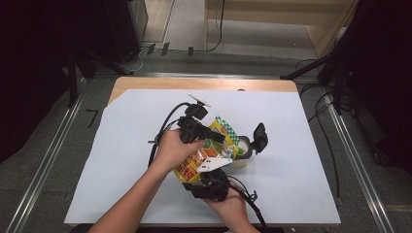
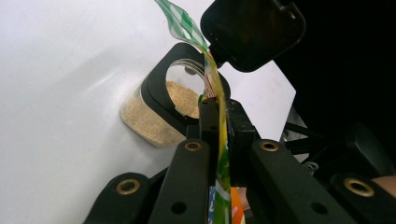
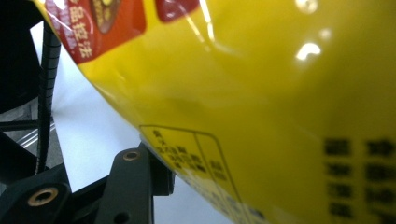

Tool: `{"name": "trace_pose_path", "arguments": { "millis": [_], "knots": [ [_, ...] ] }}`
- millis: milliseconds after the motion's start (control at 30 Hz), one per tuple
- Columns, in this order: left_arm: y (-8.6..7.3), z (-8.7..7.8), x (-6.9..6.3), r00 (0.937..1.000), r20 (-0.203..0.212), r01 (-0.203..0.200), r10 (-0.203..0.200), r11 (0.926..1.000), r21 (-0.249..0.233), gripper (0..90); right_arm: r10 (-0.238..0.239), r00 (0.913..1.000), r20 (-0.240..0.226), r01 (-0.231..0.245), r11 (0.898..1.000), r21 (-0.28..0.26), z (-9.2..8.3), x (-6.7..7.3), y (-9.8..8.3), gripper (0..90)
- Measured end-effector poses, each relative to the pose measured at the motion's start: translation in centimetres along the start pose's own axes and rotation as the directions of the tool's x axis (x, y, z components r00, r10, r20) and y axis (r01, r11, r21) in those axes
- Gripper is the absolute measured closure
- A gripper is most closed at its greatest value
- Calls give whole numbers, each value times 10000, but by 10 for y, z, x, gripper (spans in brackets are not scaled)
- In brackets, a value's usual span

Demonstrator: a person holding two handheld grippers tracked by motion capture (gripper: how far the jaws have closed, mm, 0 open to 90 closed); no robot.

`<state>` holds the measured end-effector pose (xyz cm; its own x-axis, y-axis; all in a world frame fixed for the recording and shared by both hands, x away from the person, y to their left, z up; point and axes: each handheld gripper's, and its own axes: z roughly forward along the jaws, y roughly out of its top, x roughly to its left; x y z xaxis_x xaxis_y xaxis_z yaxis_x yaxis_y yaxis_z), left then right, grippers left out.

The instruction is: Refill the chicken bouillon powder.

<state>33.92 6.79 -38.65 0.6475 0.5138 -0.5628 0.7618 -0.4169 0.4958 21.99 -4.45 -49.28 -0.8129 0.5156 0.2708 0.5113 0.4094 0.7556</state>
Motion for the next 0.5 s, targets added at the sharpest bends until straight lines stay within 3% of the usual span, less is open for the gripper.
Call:
{"name": "trace_pose_path", "arguments": {
  "millis": [300,500],
  "knots": [
    [-3,-15,2,9998,197,108,-101,9994,-332,900,-181,9998,24,182,9997,-162,-2,-1,2,528],
    [-4,-25,3,9991,433,-23,46,9986,-532,900,-309,9995,115,311,9992,-249,-4,-2,2,522]
  ]
}}
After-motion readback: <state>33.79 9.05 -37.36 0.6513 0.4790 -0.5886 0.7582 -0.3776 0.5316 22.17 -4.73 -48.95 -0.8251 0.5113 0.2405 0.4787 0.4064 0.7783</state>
